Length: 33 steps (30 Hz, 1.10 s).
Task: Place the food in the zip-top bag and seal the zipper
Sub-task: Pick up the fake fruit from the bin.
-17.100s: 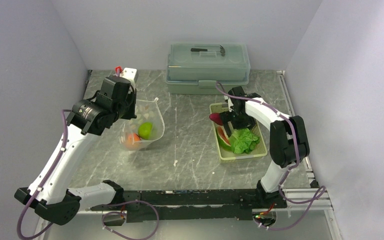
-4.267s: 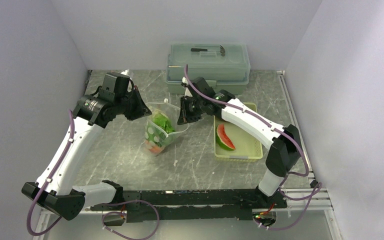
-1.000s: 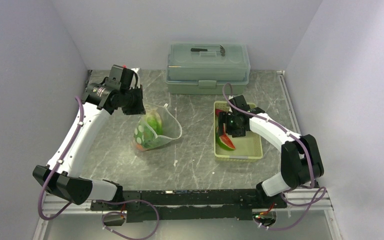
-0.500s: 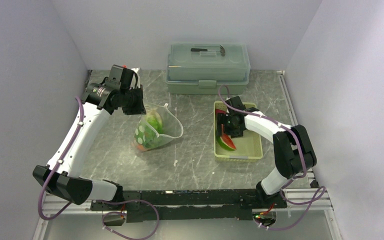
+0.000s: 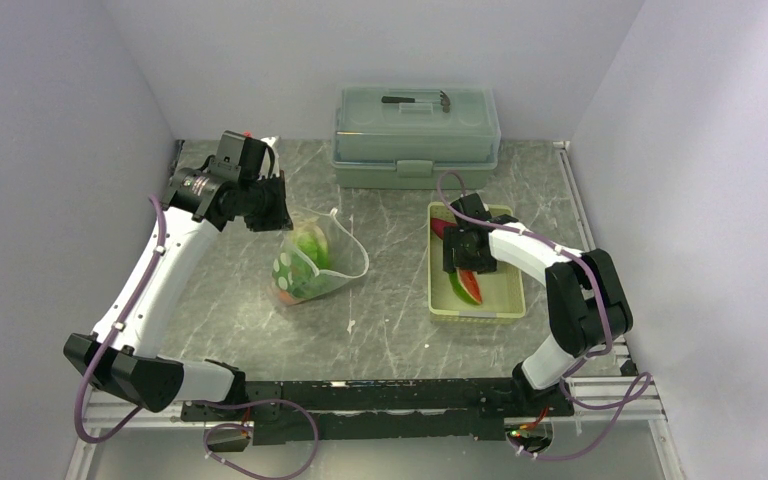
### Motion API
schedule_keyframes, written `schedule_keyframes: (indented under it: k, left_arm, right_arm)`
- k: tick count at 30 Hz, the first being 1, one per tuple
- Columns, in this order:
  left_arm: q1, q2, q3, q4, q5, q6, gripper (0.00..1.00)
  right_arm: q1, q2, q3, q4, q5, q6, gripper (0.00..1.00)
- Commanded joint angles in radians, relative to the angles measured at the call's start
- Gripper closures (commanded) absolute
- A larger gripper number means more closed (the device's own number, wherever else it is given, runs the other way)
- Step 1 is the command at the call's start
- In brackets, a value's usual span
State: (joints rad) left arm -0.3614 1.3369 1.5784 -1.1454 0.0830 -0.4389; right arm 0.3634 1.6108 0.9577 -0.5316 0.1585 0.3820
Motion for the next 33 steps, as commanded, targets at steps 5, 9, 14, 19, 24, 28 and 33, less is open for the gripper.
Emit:
schedule_keyframes:
  k: [5,9,14,19,24,28,33]
  left_arm:
    - [0.004,-0.035,0.018,0.034,0.019,-0.004,1.00]
    - [0.004,-0.038,0.023,0.029,0.016,-0.006,1.00]
    - [0.004,-0.041,0.022,0.026,0.015,-0.007,1.00]
    - [0.004,-0.042,0.022,0.027,0.011,-0.009,1.00]
    - [0.004,-0.039,0.022,0.030,0.010,-0.009,1.00]
    - [0.004,-0.036,0.017,0.034,0.010,-0.008,1.00]
    - [0.004,-0.030,0.017,0.040,0.012,-0.008,1.00]
  right_arm:
    - [-0.008,0.011,-0.020,0.035,-0.007,0.000,0.27]
    - [-0.013,0.019,-0.038,0.071,-0.065,0.002,0.29]
    - [-0.017,0.036,-0.040,0.071,-0.073,-0.005,0.40]
    - [-0.017,0.023,-0.032,0.054,-0.062,-0.007,0.60]
    - [-0.017,-0.022,0.007,0.006,-0.035,-0.004,0.73]
    - [-0.015,-0.107,0.046,-0.031,-0.042,0.003,0.77]
    - [-0.015,-0.193,0.107,-0.090,-0.061,0.012,0.80]
